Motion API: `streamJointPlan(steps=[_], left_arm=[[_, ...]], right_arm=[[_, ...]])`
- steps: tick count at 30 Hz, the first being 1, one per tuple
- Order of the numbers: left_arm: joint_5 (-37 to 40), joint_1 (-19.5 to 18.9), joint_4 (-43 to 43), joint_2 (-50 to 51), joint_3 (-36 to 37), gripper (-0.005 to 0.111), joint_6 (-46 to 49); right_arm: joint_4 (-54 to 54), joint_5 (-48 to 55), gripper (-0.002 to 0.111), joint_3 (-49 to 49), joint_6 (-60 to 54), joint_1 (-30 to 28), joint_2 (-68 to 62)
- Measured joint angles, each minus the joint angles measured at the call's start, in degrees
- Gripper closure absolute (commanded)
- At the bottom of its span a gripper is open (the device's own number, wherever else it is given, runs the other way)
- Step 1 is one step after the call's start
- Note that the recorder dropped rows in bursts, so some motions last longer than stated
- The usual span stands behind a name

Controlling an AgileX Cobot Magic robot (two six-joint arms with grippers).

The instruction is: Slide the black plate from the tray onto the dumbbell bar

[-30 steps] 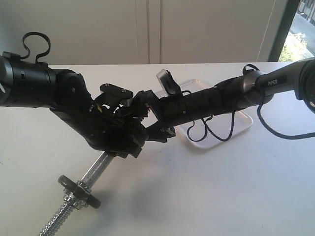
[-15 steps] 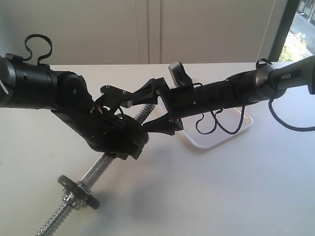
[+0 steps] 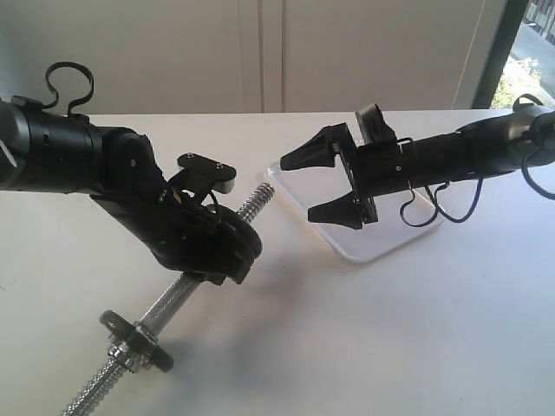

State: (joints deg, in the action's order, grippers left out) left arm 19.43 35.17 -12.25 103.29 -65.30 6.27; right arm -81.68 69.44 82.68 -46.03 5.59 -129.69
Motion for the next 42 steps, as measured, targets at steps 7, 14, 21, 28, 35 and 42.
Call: streamJointPlan(steps=[7,14,21,28,35,42], left_arm=[[-1.1,0.1,-0.3,3.0,0.0,0.107,0.0],[-1.1,0.1,-0.3,3.0,0.0,0.107,0.0],[-1.1,0.1,-0.3,3.0,0.0,0.094,0.0],[-1.5,0.1,-0.4,2.4,-0.5,0.042,0.0],[-3.5,0.1,-0.8,1.5,-1.4,0.037,0.0],[-3.3,0.1,-0.9,1.5,-1.4,0.037,0.1]], right_arm=[[-1.6,0.0,0.003,0.0,-0.1,-0.9,0.0],[-2.0,0.0,0.003,0.0,-0.8,-0.9,0.0],[-2.8,0.0,0.003,0.0,-1.2,-0.9,0.0],[-3.4,0.0,0.003,0.0,-1.6,-0.9,0.0],[-4.3,0.0,0.003,0.0,-1.9,-0.9,0.0],[-4.3,0.0,0.003,0.0,-2.1,-0.9,0.0]])
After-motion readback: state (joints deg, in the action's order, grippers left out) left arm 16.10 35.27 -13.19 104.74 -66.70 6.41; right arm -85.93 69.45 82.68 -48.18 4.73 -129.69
